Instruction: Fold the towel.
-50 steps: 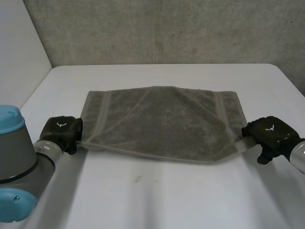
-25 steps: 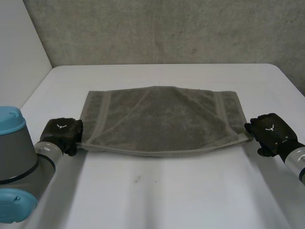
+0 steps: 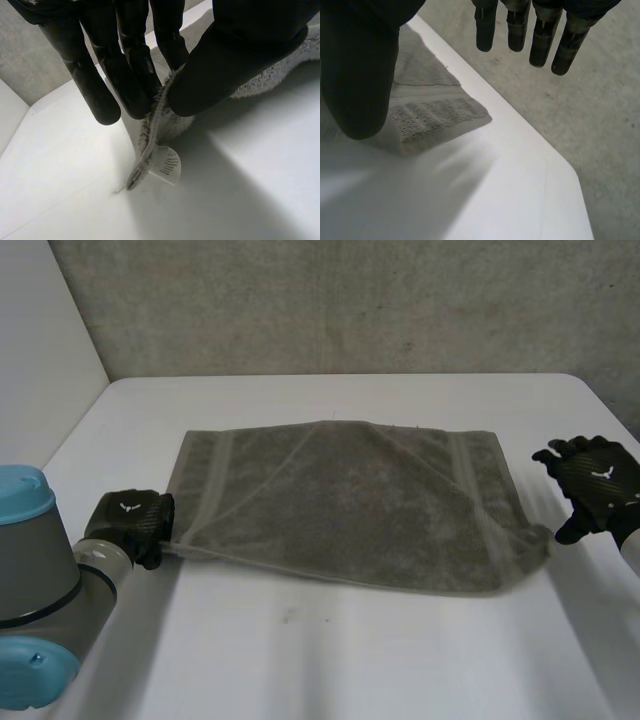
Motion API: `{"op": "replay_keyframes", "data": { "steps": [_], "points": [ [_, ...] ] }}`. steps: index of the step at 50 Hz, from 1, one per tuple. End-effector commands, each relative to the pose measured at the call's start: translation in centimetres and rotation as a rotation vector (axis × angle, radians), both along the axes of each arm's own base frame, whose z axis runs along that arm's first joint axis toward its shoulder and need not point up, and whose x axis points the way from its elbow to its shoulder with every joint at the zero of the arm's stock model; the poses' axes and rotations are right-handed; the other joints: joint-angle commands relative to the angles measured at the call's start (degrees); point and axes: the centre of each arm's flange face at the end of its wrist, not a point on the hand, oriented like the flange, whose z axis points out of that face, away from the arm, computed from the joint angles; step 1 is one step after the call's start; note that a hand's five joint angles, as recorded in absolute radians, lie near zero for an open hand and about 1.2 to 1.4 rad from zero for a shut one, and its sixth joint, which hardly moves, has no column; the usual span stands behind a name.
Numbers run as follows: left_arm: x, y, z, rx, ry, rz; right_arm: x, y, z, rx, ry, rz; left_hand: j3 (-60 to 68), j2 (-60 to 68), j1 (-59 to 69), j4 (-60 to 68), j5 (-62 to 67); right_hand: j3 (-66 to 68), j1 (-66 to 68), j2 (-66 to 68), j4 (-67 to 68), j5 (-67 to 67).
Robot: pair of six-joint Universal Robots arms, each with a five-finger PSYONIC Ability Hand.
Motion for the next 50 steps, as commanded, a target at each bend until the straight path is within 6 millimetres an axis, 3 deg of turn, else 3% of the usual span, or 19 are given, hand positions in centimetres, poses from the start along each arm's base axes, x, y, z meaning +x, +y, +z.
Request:
{"op": "replay_keyframes", "data": {
  "steps": [1,8,14,22,24,30,36,50],
  "points": [
    [0.0,0.0,0.0,0.001,0.0,0.0,0.6,0.6,-0.4,0.086,-0.024,0.058,10.23,10.16,14.83,10.22,11.62,-2.73,-2.34,-3.4,-3.48,-4.17],
    [0.0,0.0,-0.1,0.002,0.0,0.0,0.9,1.2,-0.8,0.067,0.056,0.124,10.23,10.16,14.83,10.22,11.62,-2.73,-2.34,-3.4,-3.48,-4.17],
    [0.0,-0.1,0.0,0.0,0.0,0.002,1.1,2.2,-1.4,0.092,0.116,0.165,10.23,10.16,14.83,10.22,11.62,6.27,6.66,5.6,5.52,4.83],
    [0.3,-0.5,0.4,-0.014,0.0,0.015,0.0,3.4,-1.3,0.247,0.115,0.182,10.23,10.16,14.83,10.22,11.62,8.79,9.18,8.12,8.04,7.35],
    [0.6,-0.7,0.6,-0.022,0.005,0.025,0.2,3.9,-1.3,0.275,0.117,0.2,10.23,10.16,14.83,10.22,11.62,14.81,15.21,14.14,14.06,13.37],
    [1.4,-1.1,0.9,-0.026,0.006,0.053,0.2,3.9,-1.6,0.285,0.118,0.202,10.23,10.16,14.83,10.22,11.62,21.41,21.8,20.73,20.66,19.97],
    [1.0,-0.7,0.6,-0.017,0.004,0.036,0.3,3.9,-3.4,0.339,0.1,0.21,10.23,10.16,14.83,10.22,11.62,22.08,22.47,21.41,21.33,20.64],
    [0.9,-0.6,0.4,-0.011,0.003,0.033,0.2,3.1,-3.9,0.287,0.116,0.207,10.23,10.16,14.83,10.22,11.62,32.17,32.56,31.5,31.42,30.73]
  ]
}}
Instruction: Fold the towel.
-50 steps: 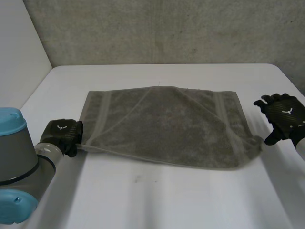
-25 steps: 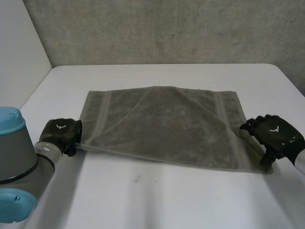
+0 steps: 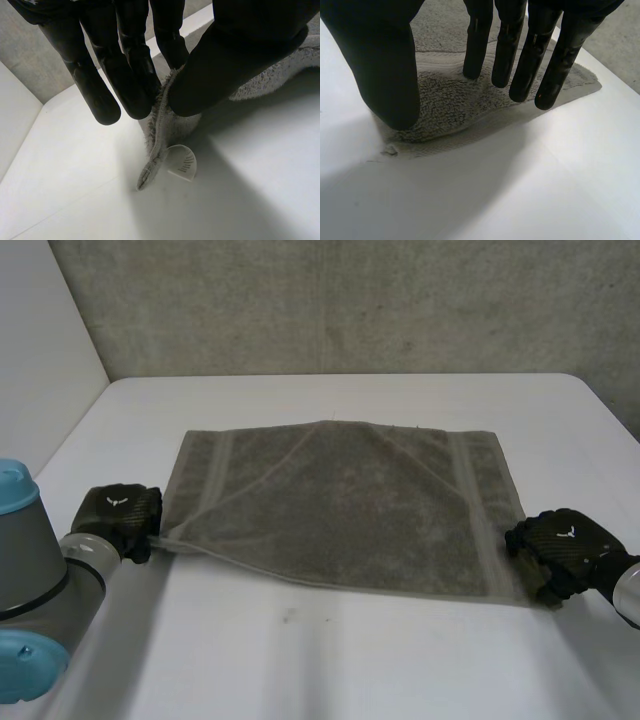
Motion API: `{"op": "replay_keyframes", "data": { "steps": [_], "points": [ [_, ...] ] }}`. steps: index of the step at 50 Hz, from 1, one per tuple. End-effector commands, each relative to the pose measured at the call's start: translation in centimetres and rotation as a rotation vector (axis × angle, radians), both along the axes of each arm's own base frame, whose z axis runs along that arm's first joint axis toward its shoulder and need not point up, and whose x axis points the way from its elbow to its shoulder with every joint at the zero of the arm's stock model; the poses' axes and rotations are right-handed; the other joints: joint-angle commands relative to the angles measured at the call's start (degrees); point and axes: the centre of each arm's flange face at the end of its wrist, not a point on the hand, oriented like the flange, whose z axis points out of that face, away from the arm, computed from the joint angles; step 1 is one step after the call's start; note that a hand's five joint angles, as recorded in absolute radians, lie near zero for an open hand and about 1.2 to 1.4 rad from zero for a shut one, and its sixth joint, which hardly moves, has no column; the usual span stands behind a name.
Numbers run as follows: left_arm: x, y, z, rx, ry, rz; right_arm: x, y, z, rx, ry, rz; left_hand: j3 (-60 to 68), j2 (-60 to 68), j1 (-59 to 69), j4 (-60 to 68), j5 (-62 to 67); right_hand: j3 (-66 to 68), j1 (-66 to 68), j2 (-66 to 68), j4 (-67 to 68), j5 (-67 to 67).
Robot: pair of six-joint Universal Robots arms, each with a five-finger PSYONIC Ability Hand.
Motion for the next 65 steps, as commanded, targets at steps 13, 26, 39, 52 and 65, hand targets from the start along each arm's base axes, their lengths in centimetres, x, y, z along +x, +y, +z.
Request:
{"op": "replay_keyframes", "data": {
  "steps": [13,26,39,52,65],
  "points": [
    [0.0,0.0,-0.1,0.004,-0.001,0.0,-0.2,-0.5,-0.2,-0.01,0.008,-0.022,10.23,10.16,14.83,10.22,11.62,-7.42,-2.24,-7.31,-7.36,-5.7],
    [0.0,0.2,-0.3,0.01,-0.003,-0.002,0.1,0.8,0.2,0.076,-0.001,-0.007,10.23,10.16,14.83,10.22,11.62,-6.42,-1.24,-6.31,-6.36,-4.7],
    [0.0,0.2,-0.3,0.011,-0.003,-0.002,0.2,0.0,-0.7,0.024,0.009,0.0,10.23,10.16,14.83,10.22,11.62,0.98,6.17,1.09,1.04,2.7],
    [0.0,0.2,-0.4,0.016,-0.004,-0.002,0.1,-0.2,-1.2,0.03,0.01,0.001,10.23,10.16,14.83,10.22,11.62,3.15,8.33,3.26,3.21,4.87],
    [0.0,0.2,-0.5,0.017,-0.004,-0.003,0.7,-1.8,-0.8,-0.064,0.033,-0.006,10.23,10.16,14.83,10.22,11.62,10.74,15.92,10.84,10.79,12.45]
  ]
}}
